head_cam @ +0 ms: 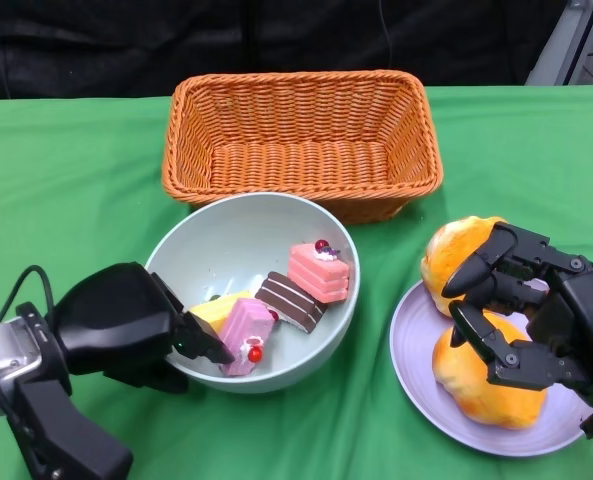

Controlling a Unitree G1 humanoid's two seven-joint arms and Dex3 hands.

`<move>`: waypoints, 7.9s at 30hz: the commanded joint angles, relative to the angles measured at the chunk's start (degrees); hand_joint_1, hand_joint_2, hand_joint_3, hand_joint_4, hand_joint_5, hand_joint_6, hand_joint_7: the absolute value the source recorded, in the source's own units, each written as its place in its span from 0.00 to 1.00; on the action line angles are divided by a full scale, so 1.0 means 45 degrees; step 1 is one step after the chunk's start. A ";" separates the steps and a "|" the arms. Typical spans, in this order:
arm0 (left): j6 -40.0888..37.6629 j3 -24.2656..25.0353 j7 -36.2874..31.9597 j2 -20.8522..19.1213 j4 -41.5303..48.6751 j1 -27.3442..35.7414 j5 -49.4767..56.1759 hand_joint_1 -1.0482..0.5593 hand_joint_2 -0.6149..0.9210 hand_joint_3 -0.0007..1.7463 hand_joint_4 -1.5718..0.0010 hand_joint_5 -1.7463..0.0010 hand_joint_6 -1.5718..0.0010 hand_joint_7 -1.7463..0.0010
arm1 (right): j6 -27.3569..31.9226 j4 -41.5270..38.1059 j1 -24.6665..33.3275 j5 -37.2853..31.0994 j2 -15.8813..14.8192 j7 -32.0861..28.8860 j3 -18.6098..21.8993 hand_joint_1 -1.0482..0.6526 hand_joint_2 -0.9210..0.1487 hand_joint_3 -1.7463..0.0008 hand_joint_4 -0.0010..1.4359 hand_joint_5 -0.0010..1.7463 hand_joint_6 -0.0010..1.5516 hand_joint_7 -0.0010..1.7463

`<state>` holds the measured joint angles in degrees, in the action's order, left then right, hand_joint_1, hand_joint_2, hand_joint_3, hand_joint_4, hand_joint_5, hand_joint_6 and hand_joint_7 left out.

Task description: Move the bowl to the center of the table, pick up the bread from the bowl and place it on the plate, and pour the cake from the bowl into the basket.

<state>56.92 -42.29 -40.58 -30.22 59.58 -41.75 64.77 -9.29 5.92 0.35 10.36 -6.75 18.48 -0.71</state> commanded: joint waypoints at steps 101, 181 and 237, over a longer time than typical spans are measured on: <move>-1.2992 1.4223 1.4590 0.8294 0.2765 -0.6229 -1.9572 0.57 0.77 0.69 0.46 0.00 0.50 0.13 | -0.0558 0.0261 0.1399 -0.0019 -0.0503 0.1440 -0.0651 0.52 0.34 0.46 0.49 0.98 0.40 0.82; 0.6215 1.1721 1.2934 0.2025 -0.0801 0.1201 -1.0155 0.59 0.74 0.66 0.49 0.02 0.51 0.22 | -0.0171 0.0646 0.1000 -0.0123 -0.0311 0.0963 -0.0883 0.51 0.37 0.45 0.51 0.97 0.41 0.82; 0.1848 0.1124 0.9838 -0.4026 -0.3599 0.2471 -1.0235 0.11 1.00 0.05 0.98 1.00 0.95 1.00 | -0.0400 0.0446 0.0947 -0.0292 -0.0513 0.1297 -0.0832 0.49 0.32 0.52 0.51 0.96 0.41 0.80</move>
<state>65.12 -36.61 -10.08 -43.81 45.39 -32.71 31.50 -9.50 8.82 4.90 8.86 -7.98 23.72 -5.03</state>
